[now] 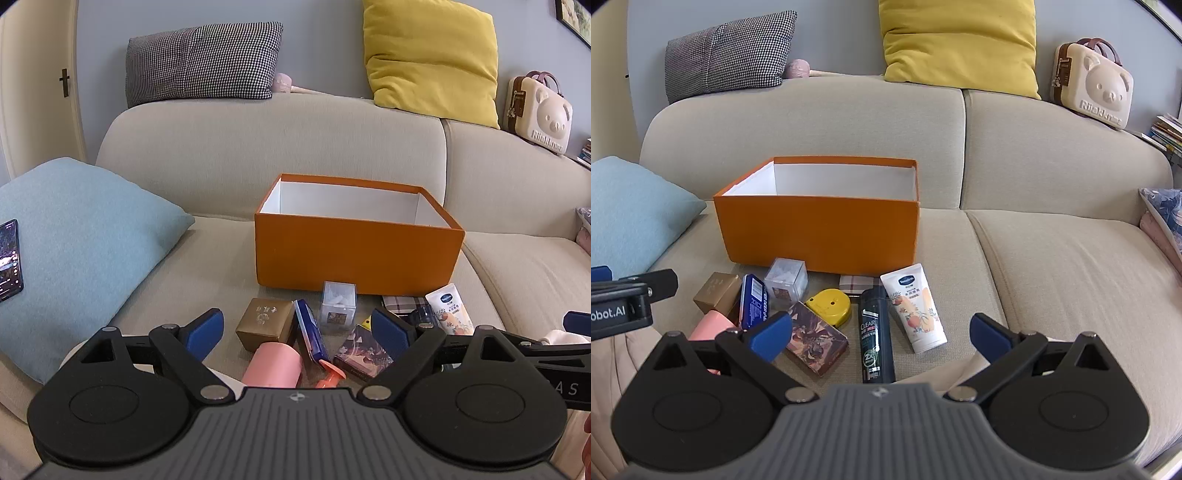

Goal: Organize rigid objects
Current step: 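Move both grippers toward the pink container and pink pump bottle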

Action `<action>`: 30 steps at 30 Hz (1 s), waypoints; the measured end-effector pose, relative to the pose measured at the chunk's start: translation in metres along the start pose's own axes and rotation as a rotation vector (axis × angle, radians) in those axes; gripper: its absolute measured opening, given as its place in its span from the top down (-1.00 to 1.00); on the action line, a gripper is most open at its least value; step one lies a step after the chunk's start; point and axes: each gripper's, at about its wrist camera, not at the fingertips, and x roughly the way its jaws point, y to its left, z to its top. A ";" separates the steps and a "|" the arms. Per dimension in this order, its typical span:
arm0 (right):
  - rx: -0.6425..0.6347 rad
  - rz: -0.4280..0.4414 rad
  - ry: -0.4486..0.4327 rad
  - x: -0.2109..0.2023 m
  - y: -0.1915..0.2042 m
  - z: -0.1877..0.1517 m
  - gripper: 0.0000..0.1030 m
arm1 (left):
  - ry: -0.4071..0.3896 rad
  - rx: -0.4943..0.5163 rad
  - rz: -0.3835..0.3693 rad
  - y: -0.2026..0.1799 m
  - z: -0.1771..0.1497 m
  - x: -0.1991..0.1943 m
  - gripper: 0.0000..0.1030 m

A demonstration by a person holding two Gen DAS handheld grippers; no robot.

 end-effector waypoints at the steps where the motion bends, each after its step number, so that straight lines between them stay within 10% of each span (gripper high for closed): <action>1: -0.001 0.000 0.001 0.000 0.000 0.000 -0.97 | 0.001 -0.001 0.000 0.000 0.000 0.000 -1.00; 13: -0.001 -0.001 0.012 0.003 0.002 0.000 -0.97 | 0.019 -0.027 0.030 -0.001 0.000 0.003 -1.00; 24: -0.004 0.013 0.041 0.012 0.005 -0.001 -0.97 | 0.031 -0.234 0.208 0.000 -0.003 0.010 -1.00; 30: 0.013 0.081 0.068 0.025 0.005 -0.001 -0.96 | 0.115 -0.286 0.123 0.011 -0.007 0.025 -0.67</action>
